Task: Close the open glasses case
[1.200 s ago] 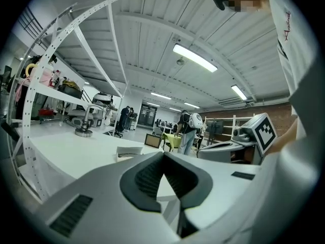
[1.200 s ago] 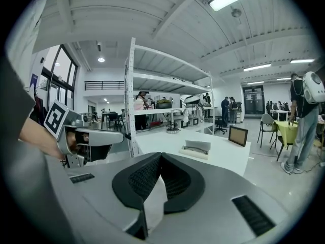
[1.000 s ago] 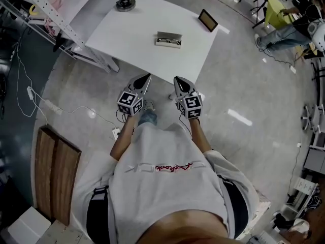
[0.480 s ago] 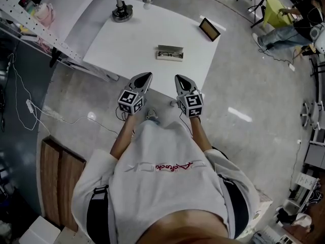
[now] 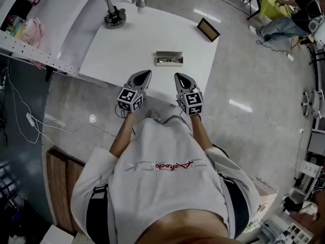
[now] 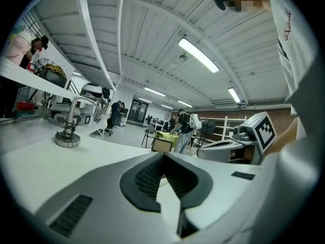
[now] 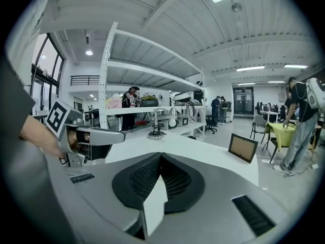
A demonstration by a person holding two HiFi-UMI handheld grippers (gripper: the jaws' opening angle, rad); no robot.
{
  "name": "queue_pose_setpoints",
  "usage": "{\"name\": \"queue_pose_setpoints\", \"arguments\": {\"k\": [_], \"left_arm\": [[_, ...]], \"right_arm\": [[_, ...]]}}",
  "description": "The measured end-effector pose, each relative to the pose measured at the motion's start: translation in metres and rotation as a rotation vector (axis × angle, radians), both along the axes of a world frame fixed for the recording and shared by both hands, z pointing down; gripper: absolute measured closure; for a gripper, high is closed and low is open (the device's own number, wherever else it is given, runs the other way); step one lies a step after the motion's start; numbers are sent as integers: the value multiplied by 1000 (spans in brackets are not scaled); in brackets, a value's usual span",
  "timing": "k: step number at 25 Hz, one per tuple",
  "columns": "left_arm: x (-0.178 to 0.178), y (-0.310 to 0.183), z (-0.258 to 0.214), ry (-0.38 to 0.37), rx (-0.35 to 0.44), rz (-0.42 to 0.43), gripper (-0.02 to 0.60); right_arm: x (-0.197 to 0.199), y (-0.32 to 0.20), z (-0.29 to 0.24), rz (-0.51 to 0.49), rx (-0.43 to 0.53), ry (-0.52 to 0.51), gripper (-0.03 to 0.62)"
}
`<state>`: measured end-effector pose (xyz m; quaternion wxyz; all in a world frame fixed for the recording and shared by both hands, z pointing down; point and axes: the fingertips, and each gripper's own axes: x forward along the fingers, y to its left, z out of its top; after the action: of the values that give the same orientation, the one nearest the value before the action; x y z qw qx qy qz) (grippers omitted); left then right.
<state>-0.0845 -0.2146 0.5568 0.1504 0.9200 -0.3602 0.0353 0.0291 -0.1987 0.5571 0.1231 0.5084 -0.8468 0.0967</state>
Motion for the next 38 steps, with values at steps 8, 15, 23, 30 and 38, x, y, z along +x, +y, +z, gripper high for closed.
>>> {"name": "queue_pose_setpoints", "arguments": {"k": [8, 15, 23, 30, 38], "left_arm": [[25, -8, 15, -6, -37, 58, 553], [26, -24, 25, -23, -61, 42, 554], [40, -51, 33, -33, -81, 9, 554], [44, -67, 40, -36, -108, -16, 553], [42, -66, 61, -43, -162, -31, 554]], "right_arm": [[19, -5, 14, 47, -36, -7, 572], [19, -27, 14, 29, -41, -27, 572], [30, -59, 19, -1, -47, -42, 572], [35, -77, 25, -19, -70, -46, 572], [32, -75, 48, -37, -138, -52, 572]]}}
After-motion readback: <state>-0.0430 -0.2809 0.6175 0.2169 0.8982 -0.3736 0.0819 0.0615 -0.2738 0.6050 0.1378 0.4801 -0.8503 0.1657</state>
